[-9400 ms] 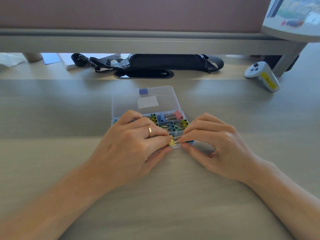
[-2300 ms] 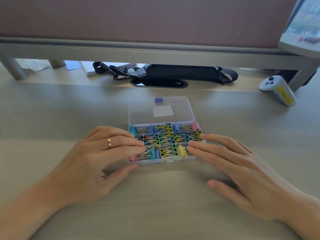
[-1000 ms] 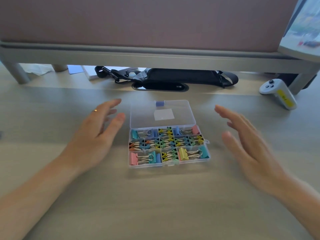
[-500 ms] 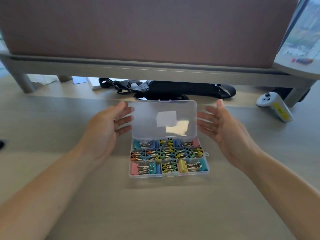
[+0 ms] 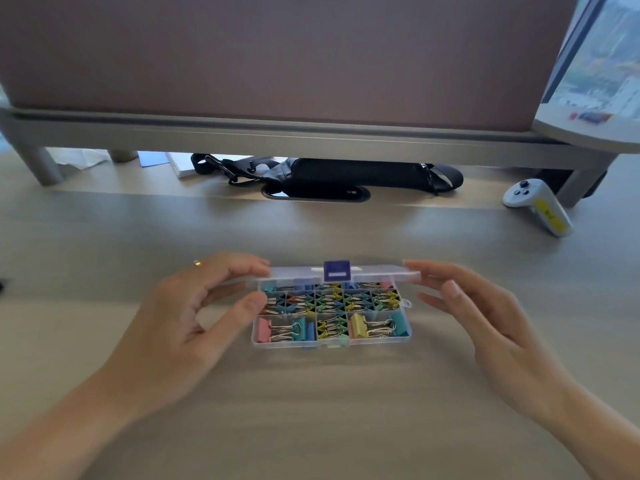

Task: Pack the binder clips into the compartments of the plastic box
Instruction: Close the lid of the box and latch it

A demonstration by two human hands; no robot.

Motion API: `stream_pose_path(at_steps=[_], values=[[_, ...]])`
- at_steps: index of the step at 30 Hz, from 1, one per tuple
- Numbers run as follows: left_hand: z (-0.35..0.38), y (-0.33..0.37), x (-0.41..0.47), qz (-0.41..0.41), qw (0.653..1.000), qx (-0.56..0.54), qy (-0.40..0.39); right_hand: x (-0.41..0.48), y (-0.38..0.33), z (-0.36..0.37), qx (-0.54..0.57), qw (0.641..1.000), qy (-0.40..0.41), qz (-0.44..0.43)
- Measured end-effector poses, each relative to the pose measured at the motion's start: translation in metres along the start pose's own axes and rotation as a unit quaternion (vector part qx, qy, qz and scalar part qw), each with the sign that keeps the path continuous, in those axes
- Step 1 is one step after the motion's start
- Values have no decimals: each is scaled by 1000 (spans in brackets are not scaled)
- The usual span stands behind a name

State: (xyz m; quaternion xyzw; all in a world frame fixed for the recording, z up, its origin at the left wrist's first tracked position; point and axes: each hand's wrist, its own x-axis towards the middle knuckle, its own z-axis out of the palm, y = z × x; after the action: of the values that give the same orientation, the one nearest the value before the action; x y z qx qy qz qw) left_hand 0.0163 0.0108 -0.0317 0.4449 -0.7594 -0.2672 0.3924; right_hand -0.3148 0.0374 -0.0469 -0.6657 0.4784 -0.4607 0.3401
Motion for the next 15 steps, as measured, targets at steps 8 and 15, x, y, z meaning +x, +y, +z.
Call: stream_pose_path(at_steps=[8,15], values=[[3,-13,-13,168,971,170,2,-15,4,-1,-230,969,14,-92],[-2,-37,-20,196,947,248,-48,-19,13,-1,-303,929,38,-208]])
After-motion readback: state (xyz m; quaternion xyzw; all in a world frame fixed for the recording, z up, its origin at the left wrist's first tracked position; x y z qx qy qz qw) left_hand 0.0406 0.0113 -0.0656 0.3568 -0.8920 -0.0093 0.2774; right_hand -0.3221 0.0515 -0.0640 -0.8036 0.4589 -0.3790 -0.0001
